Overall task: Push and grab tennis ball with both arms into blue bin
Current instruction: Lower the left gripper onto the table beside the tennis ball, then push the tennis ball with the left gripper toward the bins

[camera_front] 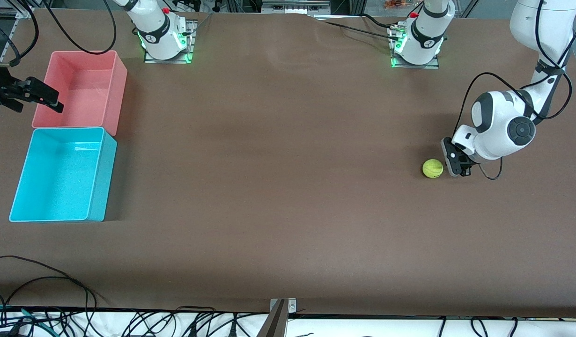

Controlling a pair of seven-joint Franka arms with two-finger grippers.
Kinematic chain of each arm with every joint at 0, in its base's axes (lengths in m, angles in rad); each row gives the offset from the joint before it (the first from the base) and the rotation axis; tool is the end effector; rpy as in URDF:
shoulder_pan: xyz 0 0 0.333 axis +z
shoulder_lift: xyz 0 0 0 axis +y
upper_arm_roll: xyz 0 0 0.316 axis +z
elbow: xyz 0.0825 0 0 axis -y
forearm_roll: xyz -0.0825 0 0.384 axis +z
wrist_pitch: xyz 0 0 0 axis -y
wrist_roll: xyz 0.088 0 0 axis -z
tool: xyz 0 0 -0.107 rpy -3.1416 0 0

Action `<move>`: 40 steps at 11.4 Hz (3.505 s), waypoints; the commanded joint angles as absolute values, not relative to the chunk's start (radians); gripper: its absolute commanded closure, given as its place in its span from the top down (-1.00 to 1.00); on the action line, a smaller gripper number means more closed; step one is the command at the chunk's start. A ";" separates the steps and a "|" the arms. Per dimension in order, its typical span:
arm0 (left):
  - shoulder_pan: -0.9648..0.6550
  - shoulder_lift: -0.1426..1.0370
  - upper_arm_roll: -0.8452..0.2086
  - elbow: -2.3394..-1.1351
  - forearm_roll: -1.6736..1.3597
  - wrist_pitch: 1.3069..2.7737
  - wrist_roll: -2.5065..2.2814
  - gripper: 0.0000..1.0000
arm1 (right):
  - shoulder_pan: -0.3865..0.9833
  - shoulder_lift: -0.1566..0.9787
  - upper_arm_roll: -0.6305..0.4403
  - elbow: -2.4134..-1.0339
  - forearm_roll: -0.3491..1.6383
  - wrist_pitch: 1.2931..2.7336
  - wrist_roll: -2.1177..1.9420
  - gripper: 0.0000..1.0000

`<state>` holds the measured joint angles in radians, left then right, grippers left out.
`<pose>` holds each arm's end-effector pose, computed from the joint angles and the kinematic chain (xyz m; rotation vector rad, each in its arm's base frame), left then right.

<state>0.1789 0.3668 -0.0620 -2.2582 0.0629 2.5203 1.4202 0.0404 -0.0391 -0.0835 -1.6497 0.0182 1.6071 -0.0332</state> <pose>0.5247 0.0600 0.1900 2.3977 -1.9259 -0.1268 0.5443 -0.0225 0.6118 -3.1200 0.0164 0.0044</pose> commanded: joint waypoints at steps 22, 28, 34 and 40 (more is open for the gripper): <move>0.150 0.405 -0.061 -2.201 0.037 2.526 1.424 -1.00 | 0.037 -0.035 -0.087 -1.626 0.025 1.586 -0.029 1.00; 0.160 0.417 -0.060 -2.201 0.044 2.548 1.431 -1.00 | 0.037 -0.035 -0.086 -1.626 0.025 1.588 -0.028 1.00; 0.080 0.425 -0.098 -2.201 0.040 2.580 1.173 -1.00 | 0.041 -0.035 -0.081 -1.626 0.025 1.588 -0.023 1.00; 0.072 0.456 -0.273 -2.045 0.054 2.453 0.664 -1.00 | 0.040 -0.035 -0.081 -1.626 0.025 1.589 -0.026 1.00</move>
